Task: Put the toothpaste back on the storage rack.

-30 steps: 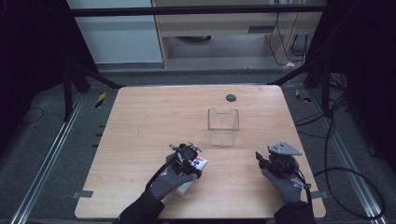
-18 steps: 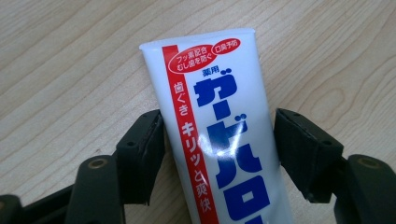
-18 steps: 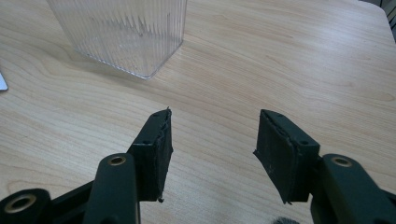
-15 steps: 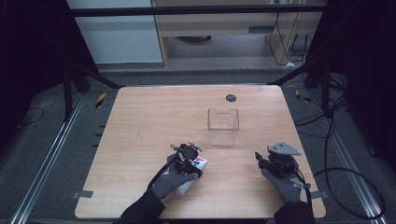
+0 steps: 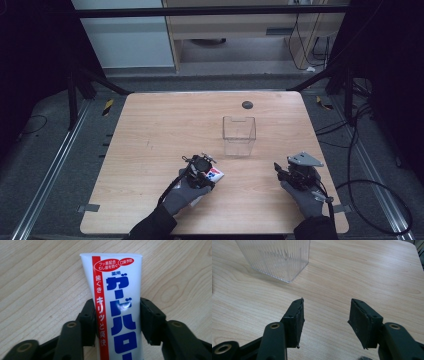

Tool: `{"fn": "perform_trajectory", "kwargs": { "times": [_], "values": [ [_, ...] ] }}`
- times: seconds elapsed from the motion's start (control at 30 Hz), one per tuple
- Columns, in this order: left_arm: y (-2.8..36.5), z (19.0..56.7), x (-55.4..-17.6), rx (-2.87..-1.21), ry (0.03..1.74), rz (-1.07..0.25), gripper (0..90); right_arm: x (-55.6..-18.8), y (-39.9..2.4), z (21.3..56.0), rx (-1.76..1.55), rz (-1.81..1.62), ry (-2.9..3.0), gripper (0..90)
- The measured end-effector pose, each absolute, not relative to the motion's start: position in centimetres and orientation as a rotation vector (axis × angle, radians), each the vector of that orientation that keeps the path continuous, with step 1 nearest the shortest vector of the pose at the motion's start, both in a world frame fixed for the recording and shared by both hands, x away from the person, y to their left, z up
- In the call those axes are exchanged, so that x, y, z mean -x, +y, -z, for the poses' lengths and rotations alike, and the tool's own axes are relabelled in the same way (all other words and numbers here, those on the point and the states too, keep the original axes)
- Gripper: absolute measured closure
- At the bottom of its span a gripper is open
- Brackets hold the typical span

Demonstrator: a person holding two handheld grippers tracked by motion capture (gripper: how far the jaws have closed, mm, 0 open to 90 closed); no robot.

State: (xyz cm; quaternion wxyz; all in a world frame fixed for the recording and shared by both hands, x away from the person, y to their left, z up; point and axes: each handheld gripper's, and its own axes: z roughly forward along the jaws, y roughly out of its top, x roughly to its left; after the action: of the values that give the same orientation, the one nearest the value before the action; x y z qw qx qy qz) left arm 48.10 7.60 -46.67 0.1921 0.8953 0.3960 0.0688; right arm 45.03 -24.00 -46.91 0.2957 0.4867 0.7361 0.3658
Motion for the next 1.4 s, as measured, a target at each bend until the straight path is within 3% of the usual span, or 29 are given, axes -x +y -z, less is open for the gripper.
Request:
{"fn": "perform_trajectory", "kwargs": {
  "times": [0.37, 0.53, 0.8, 1.23, 1.4],
  "values": [
    [8.1, 46.1, -47.3, -2.520, 1.048, -0.192, 68.8, -45.0, -24.1, 46.9, -1.297, -0.972, 1.958, 45.7],
    [8.9, 45.9, -47.2, -2.508, 1.038, -0.129, 70.9, -45.0, -24.2, 46.9, -1.298, -0.974, 1.957, 45.7],
    [10.7, 43.8, -46.7, -2.426, 1.022, -0.138, 72.2, -45.0, -24.3, 46.9, -1.303, -0.975, 1.954, 45.7],
    [12.6, 39.5, -46.7, -2.230, 1.005, -0.262, 72.4, -45.0, -24.2, 46.9, -1.302, -0.975, 1.945, 45.7],
    [13.3, 37.9, -47.4, -2.122, 0.999, -0.379, 72.3, -45.0, -24.2, 46.9, -1.300, -0.974, 1.941, 45.7]
  ]
}}
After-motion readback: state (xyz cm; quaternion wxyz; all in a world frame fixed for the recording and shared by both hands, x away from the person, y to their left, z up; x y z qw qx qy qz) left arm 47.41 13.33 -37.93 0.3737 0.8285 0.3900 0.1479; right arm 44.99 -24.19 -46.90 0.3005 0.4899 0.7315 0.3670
